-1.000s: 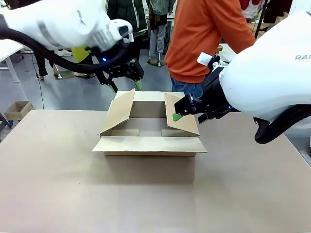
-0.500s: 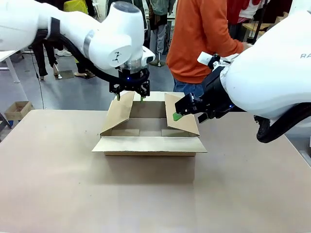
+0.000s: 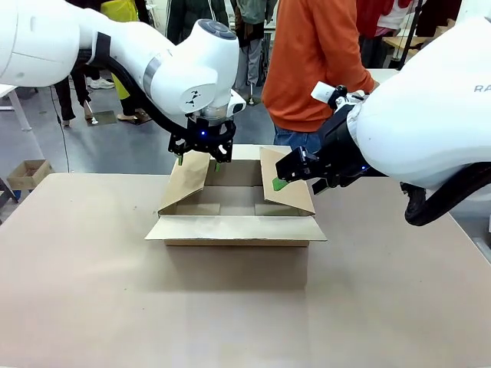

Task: Pack the gift set into the box.
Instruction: Place both hands on the side flaps of the Package Box and spread them outward.

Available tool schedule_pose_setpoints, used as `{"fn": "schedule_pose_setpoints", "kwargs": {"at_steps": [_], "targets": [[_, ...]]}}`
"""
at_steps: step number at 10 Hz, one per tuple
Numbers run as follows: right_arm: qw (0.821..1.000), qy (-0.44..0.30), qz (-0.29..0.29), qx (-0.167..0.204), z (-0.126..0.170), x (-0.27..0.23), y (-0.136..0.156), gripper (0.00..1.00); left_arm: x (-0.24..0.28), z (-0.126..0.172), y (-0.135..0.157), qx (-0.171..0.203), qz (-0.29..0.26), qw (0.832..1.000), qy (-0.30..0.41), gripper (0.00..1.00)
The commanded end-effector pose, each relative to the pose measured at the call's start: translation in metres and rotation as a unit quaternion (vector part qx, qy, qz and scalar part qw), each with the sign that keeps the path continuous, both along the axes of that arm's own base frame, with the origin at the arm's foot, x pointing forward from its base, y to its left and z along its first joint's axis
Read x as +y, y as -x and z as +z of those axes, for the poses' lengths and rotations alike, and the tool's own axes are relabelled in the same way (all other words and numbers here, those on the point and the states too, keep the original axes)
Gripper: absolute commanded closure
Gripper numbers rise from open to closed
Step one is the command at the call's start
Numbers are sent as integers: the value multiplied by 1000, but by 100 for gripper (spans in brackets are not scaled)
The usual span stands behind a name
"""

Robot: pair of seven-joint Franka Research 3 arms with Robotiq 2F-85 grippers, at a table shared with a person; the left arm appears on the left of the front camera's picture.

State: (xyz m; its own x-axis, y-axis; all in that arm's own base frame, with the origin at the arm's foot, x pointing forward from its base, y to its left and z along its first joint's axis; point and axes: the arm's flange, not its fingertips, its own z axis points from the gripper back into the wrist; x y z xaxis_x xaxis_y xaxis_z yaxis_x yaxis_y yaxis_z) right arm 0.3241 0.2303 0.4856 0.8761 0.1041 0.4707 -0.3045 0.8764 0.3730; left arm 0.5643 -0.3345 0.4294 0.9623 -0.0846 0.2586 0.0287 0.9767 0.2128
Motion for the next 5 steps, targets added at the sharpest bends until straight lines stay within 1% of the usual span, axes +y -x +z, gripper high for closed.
{"fn": "schedule_pose_setpoints", "kwargs": {"at_steps": [1,2,4,5], "targets": [[1000,2,-14,-1,-2,2,1,0,7,7,-2,6,0,1000,-9,0],[1000,2,-14,-1,-2,2,1,0,12,12,0,-9,3,1000,-27,0],[1000,2,-14,-1,-2,2,1,0,22,27,6,-23,-6,1000,-19,0],[1000,2,-14,-1,-2,2,1,0,32,37,7,-41,0,999,-18,0]]}}
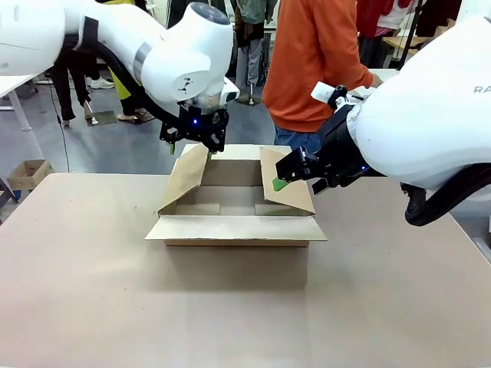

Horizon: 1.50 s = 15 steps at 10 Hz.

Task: Pack the gift set into the box.
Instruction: Place both hands on the side flaps of the Package Box and spread them outward.

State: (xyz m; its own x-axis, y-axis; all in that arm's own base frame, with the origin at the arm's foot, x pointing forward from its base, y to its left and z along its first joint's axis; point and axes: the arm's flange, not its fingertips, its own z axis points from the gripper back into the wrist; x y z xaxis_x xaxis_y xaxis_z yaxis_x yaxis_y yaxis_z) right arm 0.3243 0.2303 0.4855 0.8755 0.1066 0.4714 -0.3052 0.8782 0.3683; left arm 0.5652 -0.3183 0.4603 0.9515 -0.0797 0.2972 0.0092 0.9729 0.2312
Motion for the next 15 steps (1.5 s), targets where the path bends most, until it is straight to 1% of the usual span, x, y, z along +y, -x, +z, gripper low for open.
{"fn": "schedule_pose_setpoints", "kwargs": {"at_steps": [1,3,4,6,7,8,9,10,11,12,13,14,15], "targets": [[1000,-1,-14,-1,-2,2,1,0,29,14,8,-32,15,999,-10,0],[1000,-1,-14,-1,-2,2,1,0,63,26,10,-38,44,998,-9,0],[1000,-1,-14,-1,-2,2,1,0,82,28,9,-32,53,998,7,0],[1000,-1,-14,-1,-2,2,1,0,119,23,9,-23,96,995,26,0],[1000,-1,-14,-1,-2,2,1,0,148,24,12,-22,102,992,73,0],[1000,-1,-14,-1,-2,2,1,0,167,20,12,-7,88,988,127,0],[1000,-1,-14,-1,-2,2,1,0,181,4,13,20,79,984,160,0],[1000,-1,-14,-1,-2,2,1,0,195,-15,11,47,73,976,201,0],[1000,-1,-14,-1,-2,2,1,0,209,-30,9,52,67,968,236,0],[1000,-1,-14,-1,-2,2,1,0,223,-42,7,57,49,957,281,0],[1000,-1,-14,-1,-2,2,1,0,233,-49,5,58,44,946,314,0],[1000,-1,-14,-1,-2,2,1,0,238,-54,4,71,85,945,309,0],[1000,-1,-14,-1,-2,2,1,0,217,-47,4,47,66,958,276,0]]}}
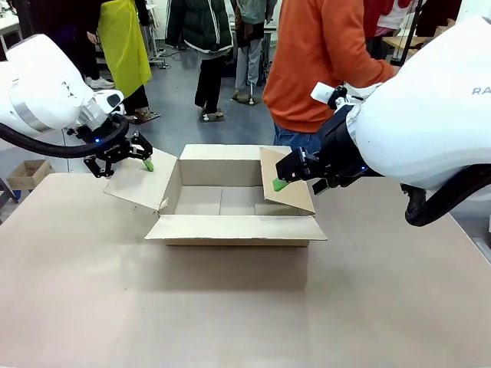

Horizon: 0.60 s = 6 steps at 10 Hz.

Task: Pack the gift set into the box.
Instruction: Place both hands on the side flaps of the Package Box and spread them outward.

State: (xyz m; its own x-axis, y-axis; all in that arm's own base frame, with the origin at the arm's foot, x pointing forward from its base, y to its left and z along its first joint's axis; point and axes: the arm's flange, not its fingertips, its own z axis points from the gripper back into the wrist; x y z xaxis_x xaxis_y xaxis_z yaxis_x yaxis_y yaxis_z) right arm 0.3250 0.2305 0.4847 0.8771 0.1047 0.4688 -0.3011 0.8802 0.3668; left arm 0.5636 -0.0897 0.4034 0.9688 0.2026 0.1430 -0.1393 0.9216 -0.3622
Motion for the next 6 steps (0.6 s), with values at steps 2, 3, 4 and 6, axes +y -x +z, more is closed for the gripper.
{"fn": "schedule_pose_setpoints", "kwargs": {"at_steps": [2,3,4,6], "targets": [[1000,0,0,0,0,0,0,0,-11,10,2,-9,-4,1000,-26,0],[995,93,19,41,7,26,-12,0,-11,10,2,-9,-4,1000,-26,0],[986,155,34,55,29,51,-35,0,-11,10,2,-9,-4,1000,-26,0],[968,240,45,55,71,90,-84,0,-11,10,2,-9,-4,1000,-26,0]]}}
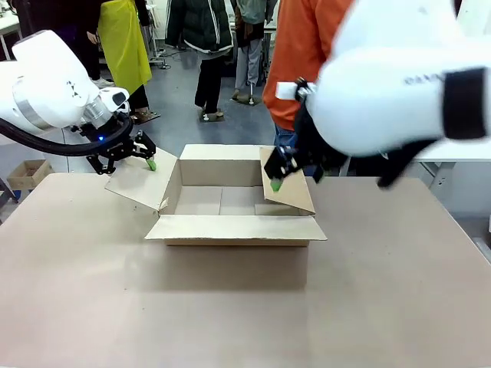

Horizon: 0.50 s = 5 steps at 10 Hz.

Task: Pack the gift set into the box.
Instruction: Place both hands on the side flaps of the Package Box and spread them outward.

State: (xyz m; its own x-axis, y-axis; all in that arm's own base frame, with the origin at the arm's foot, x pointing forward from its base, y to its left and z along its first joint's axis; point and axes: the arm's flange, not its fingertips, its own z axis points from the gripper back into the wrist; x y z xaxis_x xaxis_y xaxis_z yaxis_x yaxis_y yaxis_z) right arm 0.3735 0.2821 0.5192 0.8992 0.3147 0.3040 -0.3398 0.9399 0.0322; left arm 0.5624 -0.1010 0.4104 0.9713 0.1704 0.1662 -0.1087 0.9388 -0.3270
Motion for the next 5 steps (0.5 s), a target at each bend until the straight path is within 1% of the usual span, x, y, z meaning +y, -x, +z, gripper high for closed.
{"fn": "schedule_pose_setpoints", "kwargs": {"at_steps": [1,2,3,4,5], "targets": [[997,81,-4,12,40,59,-50,0,0,2,1,-1,10,1000,-6,0],[993,114,-25,16,34,82,-63,0,0,2,1,-1,10,1000,-6,0],[989,141,-40,21,22,105,-78,0,0,2,1,-1,10,1000,-6,0],[983,166,-74,22,4,125,-96,0,0,2,1,-1,10,1000,-6,0],[973,194,-126,16,-16,137,-109,0,0,2,1,-1,10,1000,-6,0]]}}
